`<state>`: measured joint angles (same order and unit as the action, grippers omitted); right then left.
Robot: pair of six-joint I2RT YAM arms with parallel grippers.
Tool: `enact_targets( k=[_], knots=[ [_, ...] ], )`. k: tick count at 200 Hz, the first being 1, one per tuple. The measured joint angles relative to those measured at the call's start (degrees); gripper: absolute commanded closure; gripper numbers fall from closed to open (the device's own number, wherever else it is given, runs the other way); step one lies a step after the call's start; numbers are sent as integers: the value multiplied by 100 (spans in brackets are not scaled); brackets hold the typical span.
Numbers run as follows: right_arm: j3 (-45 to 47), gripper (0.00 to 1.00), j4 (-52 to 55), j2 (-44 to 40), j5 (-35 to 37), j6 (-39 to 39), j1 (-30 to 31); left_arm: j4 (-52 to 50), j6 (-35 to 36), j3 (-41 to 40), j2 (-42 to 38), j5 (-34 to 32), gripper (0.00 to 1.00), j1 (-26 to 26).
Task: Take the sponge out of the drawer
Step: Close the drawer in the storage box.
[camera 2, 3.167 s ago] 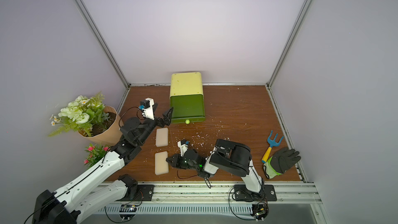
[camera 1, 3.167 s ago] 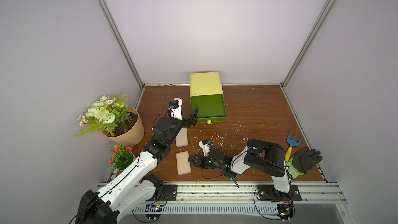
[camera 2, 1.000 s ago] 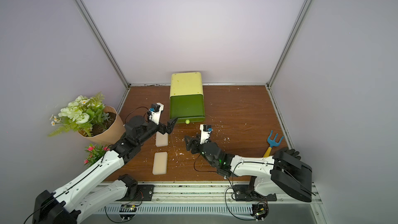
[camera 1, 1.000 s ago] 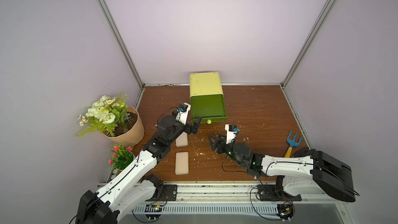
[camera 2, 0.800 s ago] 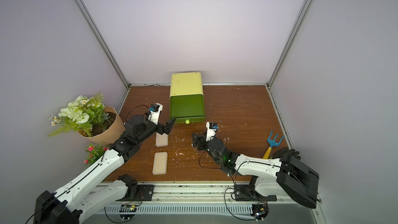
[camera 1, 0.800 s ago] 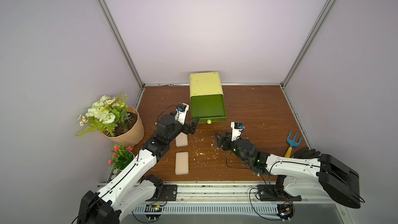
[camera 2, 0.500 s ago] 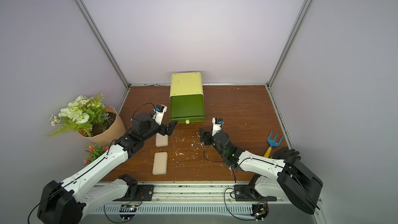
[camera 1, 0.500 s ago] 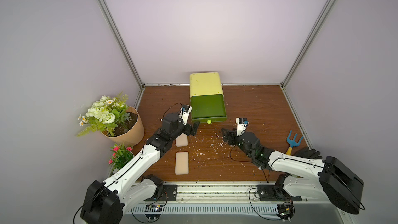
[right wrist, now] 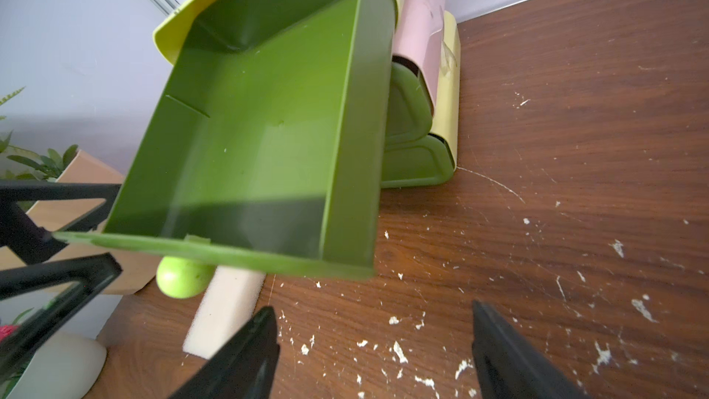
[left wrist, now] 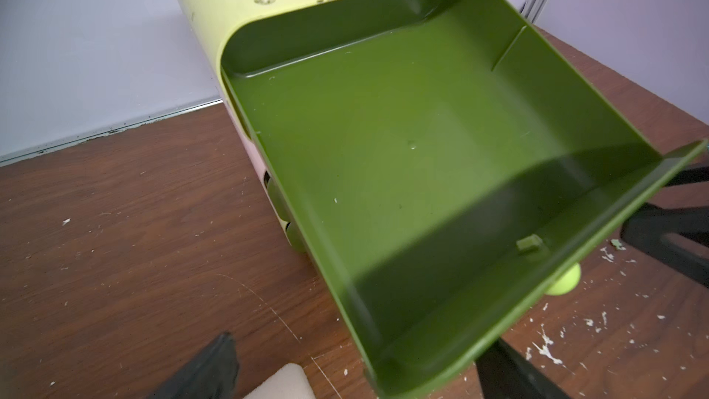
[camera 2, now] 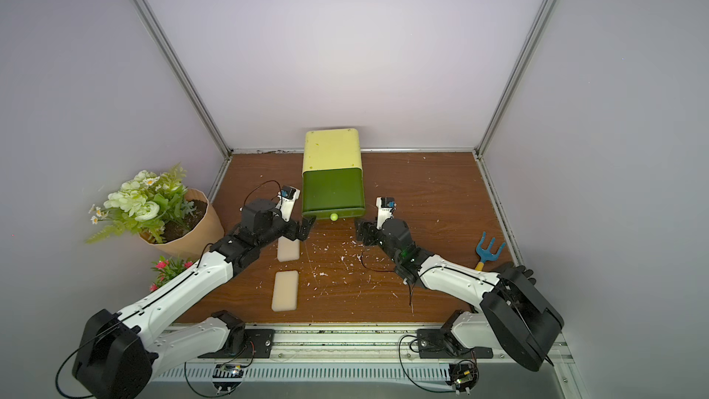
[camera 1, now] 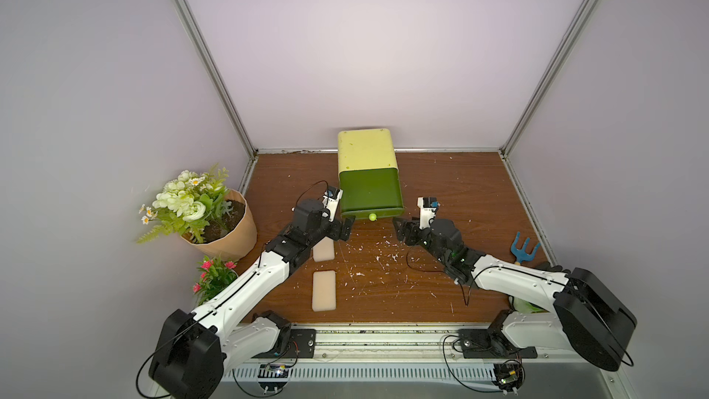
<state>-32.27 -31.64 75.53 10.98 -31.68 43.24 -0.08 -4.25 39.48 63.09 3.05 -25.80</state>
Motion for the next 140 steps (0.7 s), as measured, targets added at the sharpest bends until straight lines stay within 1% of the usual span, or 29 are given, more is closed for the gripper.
enact_targets(
  k=[39,110,140],
  knots=[
    [-251,18,-66,197,-236,63,-173,181,-35,-9,61,-212,0,37],
    [-625,18,-127,557,-538,92,-476,1200,-168,-269,72,-476,0,85],
    [-861,18,-195,723,-640,96,-581,1613,-203,-304,229,-557,0,96]
  ],
)
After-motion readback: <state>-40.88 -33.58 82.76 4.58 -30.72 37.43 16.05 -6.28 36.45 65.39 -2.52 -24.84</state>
